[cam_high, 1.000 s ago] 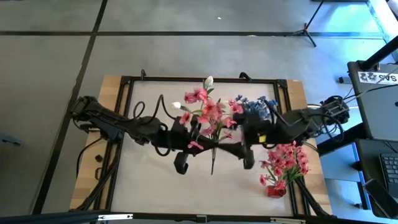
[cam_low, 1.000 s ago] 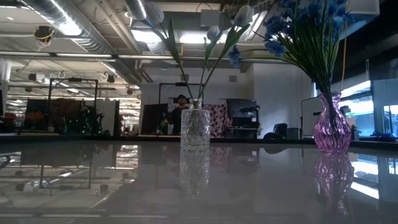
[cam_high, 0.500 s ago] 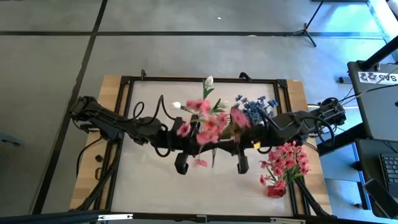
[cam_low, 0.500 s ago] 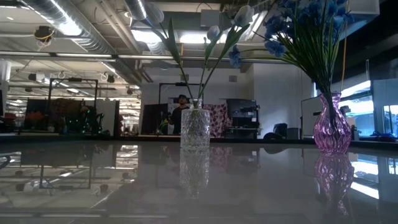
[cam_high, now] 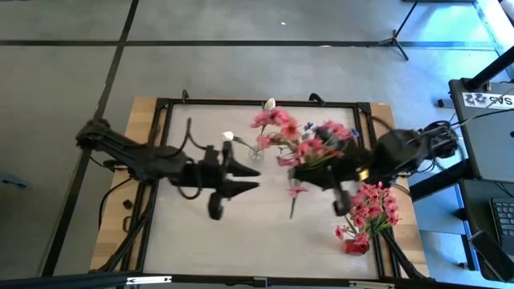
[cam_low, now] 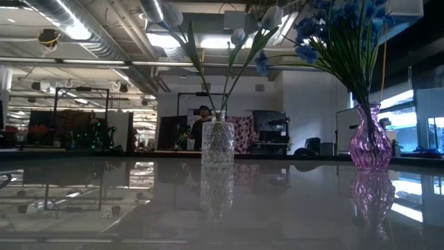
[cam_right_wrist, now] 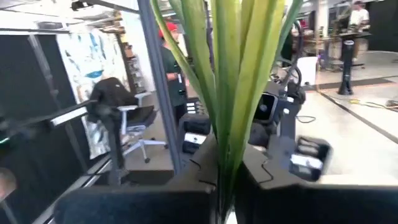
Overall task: Sort flowers into vase by color
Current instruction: Put the pink flower into the red vase
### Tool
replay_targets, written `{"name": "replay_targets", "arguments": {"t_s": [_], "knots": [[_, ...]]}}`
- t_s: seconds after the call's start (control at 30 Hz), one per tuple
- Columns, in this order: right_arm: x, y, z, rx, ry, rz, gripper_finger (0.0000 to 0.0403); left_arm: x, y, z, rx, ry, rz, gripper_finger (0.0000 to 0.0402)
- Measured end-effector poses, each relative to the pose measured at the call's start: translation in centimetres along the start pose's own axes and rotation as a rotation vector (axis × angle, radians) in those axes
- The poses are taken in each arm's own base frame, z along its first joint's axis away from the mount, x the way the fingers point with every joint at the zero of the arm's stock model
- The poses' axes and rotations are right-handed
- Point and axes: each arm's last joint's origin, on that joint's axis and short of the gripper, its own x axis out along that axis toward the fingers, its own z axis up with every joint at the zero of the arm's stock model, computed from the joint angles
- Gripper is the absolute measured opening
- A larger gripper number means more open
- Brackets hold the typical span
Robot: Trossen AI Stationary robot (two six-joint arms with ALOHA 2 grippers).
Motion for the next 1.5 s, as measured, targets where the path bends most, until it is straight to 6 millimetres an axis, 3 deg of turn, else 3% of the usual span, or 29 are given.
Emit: {"name": "replay_targets", "arguments": {"t_s": [0.17,0.37,0.67,0.77,1.0,1.27,1.5], "knots": [[-3.2,-0.4,1.9,-0.026,-0.021,0.097,0.0009,-3.7,-1.1,1.3,-0.007,0.080,0.020,0.0142],[-6.9,-0.6,4.6,-0.022,-0.134,0.240,0.0014,-6.7,-2.2,3.4,-0.054,0.038,-0.046,0.0146],[-10.3,-0.2,7.8,-0.034,-0.383,0.577,0.0012,-8.4,-2.2,5.2,-0.062,-0.031,-0.081,0.0147],[-11.1,0.1,8.1,-0.020,-0.385,0.746,0.0010,-8.5,-2.2,5.4,-0.088,-0.042,-0.085,0.0147],[-12.0,3.5,6.2,0.030,-0.182,1.056,0.0008,-8.4,-2.1,5.3,-0.082,-0.034,-0.079,0.0147],[-12.9,6.9,1.1,-0.139,0.204,0.945,0.0008,-8.3,-2.1,5.2,-0.081,-0.030,-0.077,0.0147],[-12.7,10.1,-1.9,-0.233,0.367,0.931,0.0008,-8.3,-2.0,5.0,-0.091,-0.012,-0.073,0.0147]]}}
